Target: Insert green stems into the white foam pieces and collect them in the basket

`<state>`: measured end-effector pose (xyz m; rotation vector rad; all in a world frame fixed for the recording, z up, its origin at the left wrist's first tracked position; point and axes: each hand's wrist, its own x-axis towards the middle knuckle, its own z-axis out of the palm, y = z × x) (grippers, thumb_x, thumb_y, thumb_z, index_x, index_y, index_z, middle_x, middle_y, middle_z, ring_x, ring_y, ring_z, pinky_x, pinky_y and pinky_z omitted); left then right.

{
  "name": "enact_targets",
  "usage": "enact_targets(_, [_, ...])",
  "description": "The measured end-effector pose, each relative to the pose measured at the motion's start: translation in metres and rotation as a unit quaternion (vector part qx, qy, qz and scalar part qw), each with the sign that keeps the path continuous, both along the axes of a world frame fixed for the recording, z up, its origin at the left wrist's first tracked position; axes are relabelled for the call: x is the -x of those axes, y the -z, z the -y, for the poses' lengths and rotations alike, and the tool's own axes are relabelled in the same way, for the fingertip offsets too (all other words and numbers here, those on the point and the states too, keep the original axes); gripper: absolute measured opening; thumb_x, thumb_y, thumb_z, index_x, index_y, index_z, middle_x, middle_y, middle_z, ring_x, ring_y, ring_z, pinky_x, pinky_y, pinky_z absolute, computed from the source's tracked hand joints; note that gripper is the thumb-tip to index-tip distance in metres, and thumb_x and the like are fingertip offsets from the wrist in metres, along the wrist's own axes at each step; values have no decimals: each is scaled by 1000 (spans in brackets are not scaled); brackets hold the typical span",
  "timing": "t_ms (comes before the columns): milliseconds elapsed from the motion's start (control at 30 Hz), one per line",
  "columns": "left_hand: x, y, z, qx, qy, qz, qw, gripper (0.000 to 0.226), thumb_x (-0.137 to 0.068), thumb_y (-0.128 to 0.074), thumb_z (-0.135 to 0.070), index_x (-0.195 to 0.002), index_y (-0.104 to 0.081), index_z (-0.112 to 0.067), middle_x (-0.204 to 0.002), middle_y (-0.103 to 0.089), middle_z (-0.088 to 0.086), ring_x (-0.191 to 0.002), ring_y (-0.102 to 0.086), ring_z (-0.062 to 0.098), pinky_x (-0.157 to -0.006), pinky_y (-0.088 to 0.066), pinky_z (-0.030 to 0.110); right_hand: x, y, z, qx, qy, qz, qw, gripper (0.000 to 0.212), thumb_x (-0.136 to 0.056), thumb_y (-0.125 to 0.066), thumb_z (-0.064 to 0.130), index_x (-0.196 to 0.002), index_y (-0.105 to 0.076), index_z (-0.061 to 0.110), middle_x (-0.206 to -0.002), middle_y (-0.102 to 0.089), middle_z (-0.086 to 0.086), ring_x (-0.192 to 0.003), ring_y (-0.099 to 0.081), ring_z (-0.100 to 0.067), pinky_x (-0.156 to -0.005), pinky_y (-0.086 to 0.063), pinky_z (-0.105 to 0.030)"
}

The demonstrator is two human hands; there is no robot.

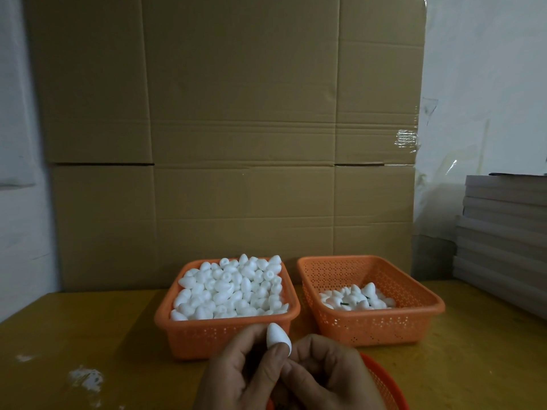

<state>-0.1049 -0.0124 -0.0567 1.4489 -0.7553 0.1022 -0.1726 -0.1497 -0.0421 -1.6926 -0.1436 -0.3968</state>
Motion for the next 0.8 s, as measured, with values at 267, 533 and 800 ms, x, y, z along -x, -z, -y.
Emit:
enact_targets(267, [-1,1,0,-17,-21,35,999,20,-75,-66,-54,-87,-69,-37,-69,-73,3,-71,-71,8,-63,-47,10,-1,-1,-1,-22,-32,-18,999,9,-82,-76,28,-77,-75,20,-78,-76,-18,-66,-69,-20,-59,-49,-21])
enact_targets(533, [2,1,1,-15,-23,43,999,14,-78,-61,-44,-85,-70,-36,-71,-74,3,-70,-71,9,-63,-50,15,-1,0,-4,-44,-26,-23,998,15,-80,-77,28,-77,-75,14,-75,-75,-19,-61,-66,-19,-56,-47,-21])
enact_targets(800, [6,-1,3,11,27,42,999,29,-80,-64,-31,-108,-74,-27,-103,-73,-27,-100,-65,-11,-75,-47,3,-2,0,-1,-56,-23,-34,998,14,-84,-78,24,-74,-73,14,-70,-73,-18,-55,-64,-19,-52,-47,-21])
